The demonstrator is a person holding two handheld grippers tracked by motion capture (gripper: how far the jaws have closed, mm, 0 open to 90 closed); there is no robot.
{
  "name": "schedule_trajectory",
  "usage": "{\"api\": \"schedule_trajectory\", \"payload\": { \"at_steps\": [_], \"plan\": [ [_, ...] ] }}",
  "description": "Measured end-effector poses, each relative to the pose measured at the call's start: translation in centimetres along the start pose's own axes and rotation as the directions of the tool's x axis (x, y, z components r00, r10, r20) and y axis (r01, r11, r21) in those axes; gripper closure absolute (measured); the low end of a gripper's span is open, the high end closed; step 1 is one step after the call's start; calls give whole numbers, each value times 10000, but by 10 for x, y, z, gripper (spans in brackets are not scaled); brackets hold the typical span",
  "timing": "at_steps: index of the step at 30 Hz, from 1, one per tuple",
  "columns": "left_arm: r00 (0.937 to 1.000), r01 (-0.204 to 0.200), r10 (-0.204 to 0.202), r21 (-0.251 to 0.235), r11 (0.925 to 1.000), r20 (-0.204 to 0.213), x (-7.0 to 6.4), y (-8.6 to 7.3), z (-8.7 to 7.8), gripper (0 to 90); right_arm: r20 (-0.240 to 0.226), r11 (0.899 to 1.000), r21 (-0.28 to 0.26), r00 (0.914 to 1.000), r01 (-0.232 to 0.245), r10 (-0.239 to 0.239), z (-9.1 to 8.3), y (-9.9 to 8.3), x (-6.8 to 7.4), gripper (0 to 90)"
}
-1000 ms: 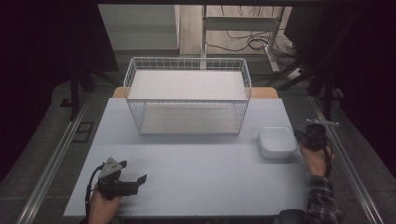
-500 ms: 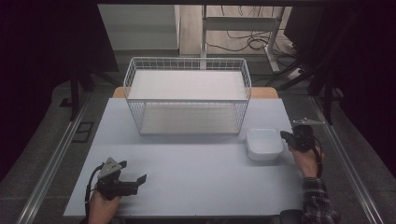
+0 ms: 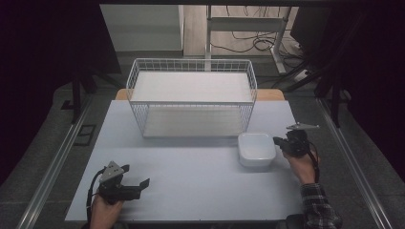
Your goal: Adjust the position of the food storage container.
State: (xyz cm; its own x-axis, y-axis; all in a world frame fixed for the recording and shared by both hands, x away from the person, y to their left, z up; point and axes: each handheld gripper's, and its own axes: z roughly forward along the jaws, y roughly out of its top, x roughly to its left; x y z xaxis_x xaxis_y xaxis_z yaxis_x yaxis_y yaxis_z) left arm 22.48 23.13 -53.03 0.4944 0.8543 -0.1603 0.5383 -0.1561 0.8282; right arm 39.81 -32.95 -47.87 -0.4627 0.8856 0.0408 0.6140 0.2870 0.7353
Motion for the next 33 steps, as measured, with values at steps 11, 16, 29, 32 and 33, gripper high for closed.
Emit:
{"api": "schedule_trajectory", "payload": {
  "at_steps": [11, 16, 29, 32, 33],
  "plan": [
    [10000, 7, -7, 13, 10000, 25, 0, 0, 0, 26, -870, 9978, 175, 9943, 639, -621, 10, 5, 38, 886],
    [10000, 26, -26, 2, 10000, 18, 0, 0, 0, 26, -1326, 9945, 322, 9866, 998, -947, 14, 6, 56, 886],
    [10000, 60, -61, 37, 10000, 49, 0, 0, 0, 28, -2212, 9857, 545, 9645, 1596, -1440, 17, 5, 97, 885],
    [10000, 61, -61, 59, 10000, 45, 0, 0, 0, 28, -2499, 9839, 561, 9565, 1696, -1507, 17, 5, 107, 885],
    [10000, 71, -71, 62, 10000, 50, 0, 0, 0, 28, -2595, 9830, 526, 9529, 1761, -1568, 18, 5, 111, 885]
  ]
}}
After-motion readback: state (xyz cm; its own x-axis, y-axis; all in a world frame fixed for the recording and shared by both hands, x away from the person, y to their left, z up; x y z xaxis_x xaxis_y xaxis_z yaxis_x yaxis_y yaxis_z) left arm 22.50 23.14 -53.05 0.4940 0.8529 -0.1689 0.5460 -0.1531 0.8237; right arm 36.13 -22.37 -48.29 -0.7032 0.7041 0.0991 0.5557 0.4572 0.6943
